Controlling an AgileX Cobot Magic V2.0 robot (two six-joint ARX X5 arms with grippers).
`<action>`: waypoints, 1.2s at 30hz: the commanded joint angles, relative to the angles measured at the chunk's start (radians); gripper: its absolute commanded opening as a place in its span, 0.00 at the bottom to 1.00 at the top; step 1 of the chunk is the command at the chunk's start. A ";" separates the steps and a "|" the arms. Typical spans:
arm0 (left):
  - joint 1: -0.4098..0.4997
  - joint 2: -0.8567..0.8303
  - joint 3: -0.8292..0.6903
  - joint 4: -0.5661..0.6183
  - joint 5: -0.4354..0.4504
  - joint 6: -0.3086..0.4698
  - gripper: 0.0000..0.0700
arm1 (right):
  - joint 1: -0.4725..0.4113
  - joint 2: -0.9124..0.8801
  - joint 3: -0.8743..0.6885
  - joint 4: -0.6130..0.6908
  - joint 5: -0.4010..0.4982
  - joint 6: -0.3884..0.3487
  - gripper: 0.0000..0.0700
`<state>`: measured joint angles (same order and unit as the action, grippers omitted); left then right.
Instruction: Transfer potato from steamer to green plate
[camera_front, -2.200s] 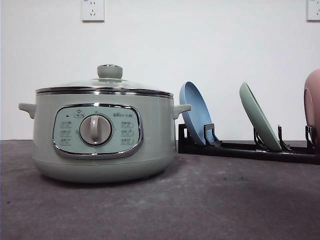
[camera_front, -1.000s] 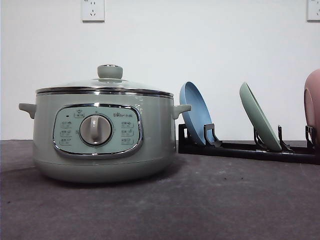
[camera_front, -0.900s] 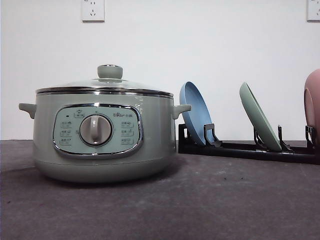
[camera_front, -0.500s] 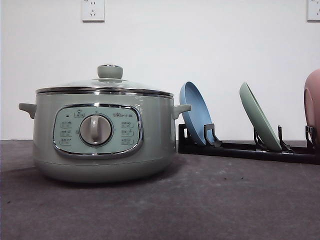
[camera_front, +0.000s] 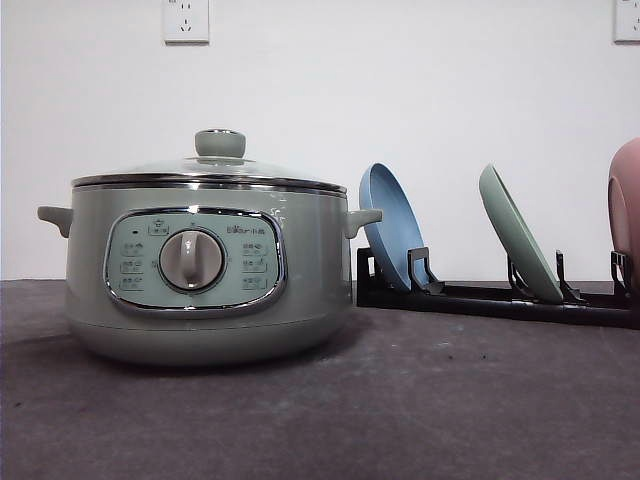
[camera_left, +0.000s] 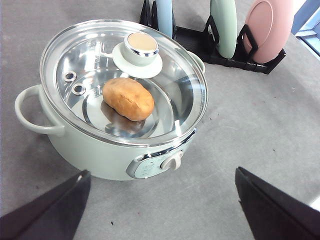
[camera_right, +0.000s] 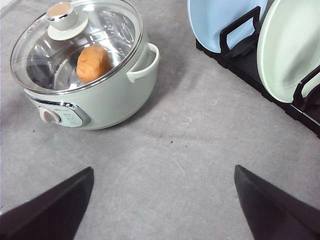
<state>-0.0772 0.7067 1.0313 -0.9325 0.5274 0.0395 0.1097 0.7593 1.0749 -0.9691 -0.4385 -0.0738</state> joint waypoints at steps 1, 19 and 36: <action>-0.003 0.006 0.026 0.013 0.005 0.012 0.85 | 0.002 0.004 0.018 0.004 0.001 0.011 0.82; -0.003 0.006 0.026 0.012 0.005 0.012 0.85 | 0.002 0.144 0.052 0.174 0.001 0.156 0.82; -0.003 0.006 0.026 0.009 0.005 0.012 0.85 | 0.002 0.687 0.450 0.264 0.073 0.179 0.79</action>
<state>-0.0772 0.7067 1.0313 -0.9328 0.5274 0.0392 0.1097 1.4165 1.4974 -0.7145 -0.3719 0.0948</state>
